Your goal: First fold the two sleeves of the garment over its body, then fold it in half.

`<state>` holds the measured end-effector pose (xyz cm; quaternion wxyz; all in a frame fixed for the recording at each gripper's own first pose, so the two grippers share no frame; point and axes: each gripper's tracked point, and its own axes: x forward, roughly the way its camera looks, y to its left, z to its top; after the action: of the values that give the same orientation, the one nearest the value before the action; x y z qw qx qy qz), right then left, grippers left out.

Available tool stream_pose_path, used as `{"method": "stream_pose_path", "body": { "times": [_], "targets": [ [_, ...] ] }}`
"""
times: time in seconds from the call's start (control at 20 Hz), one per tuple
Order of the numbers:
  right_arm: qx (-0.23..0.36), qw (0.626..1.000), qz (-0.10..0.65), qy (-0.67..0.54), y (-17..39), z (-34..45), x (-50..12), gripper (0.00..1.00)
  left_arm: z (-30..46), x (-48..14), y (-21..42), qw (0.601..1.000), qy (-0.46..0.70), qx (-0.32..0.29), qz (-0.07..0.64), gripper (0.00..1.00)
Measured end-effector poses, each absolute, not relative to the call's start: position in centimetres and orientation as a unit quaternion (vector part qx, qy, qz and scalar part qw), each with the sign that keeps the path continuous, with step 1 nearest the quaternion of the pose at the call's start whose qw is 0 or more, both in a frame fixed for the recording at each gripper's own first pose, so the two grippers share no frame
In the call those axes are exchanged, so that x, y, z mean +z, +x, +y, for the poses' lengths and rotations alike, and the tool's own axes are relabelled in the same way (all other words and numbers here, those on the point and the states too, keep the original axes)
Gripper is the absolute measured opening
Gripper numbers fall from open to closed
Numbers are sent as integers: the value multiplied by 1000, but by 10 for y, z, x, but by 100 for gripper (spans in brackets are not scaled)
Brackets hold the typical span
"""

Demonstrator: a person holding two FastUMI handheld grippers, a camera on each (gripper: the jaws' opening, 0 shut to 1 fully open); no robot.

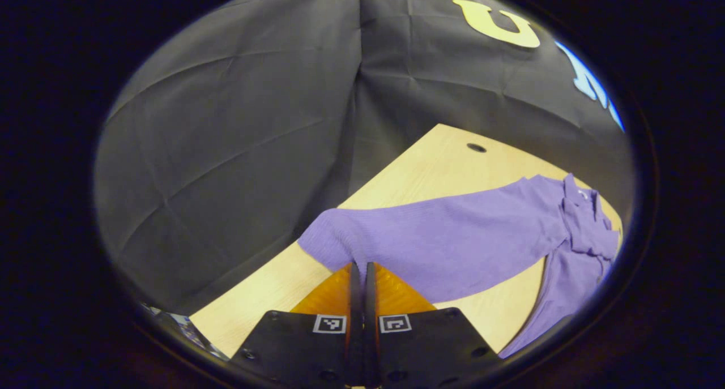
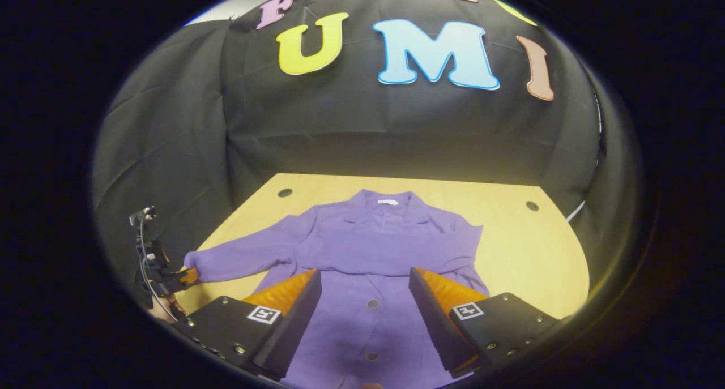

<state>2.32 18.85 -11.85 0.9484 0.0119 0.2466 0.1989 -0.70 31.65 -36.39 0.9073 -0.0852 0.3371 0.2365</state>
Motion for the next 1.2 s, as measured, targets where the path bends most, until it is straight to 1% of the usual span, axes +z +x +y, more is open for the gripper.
{"method": "stream_pose_path", "body": {
  "times": [0.2,0.5,0.75,1.0,1.2],
  "targets": [
    [179,952,247,21,26,159,-122,94,291,-312,11,926,-115,200,298,6],
    [151,957,246,38,32,120,-128,94,199,-255,71,937,-182,137,265,7],
    [127,961,240,46,36,84,-132,94,108,-235,110,940,-203,73,264,7],
    [108,965,239,25,37,46,-143,94,3,-223,143,944,-195,0,268,7],
    [102,964,245,27,37,17,-152,94,-88,-227,150,944,-168,-57,277,7]
  ]
}}
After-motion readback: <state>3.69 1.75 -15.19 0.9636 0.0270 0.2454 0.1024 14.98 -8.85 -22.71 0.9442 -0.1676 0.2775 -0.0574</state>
